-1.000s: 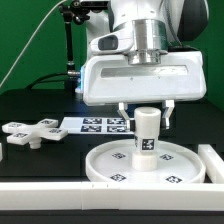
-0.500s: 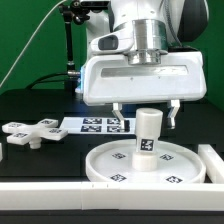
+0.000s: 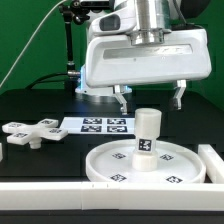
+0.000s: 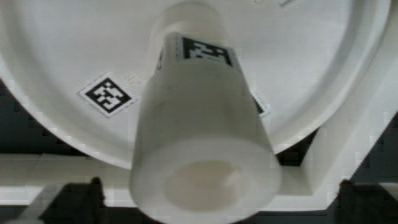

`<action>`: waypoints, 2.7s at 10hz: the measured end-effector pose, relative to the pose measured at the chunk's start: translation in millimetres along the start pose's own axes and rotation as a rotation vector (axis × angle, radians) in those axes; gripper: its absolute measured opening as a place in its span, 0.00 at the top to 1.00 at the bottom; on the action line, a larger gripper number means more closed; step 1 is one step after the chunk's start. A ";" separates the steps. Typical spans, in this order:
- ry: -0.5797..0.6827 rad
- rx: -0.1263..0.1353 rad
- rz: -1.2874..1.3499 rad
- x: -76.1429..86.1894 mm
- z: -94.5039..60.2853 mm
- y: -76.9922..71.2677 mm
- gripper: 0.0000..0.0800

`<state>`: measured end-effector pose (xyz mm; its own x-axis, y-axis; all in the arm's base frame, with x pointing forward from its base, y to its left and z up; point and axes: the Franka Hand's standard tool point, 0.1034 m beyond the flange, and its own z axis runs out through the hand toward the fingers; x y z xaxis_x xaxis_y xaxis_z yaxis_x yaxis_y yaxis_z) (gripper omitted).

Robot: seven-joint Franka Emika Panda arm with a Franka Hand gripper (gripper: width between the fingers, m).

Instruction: Assemble round table

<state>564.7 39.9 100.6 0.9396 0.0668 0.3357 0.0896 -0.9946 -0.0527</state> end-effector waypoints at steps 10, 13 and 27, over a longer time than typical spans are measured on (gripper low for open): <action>-0.232 0.036 -0.156 4.7 6.8 -0.5 0.19; -0.203 0.005 -0.329 -5.8 12.9 -6.6 0.19; -0.197 -0.008 -0.083 -2.8 11.0 3.9 0.49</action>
Offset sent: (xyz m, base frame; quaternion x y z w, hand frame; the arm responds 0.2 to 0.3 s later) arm 0.0110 -0.0132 -0.0029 -0.0354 -0.1924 -0.0392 0.9799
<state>566.0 36.7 89.2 0.9756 0.1626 0.1478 0.1680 -0.9855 -0.0252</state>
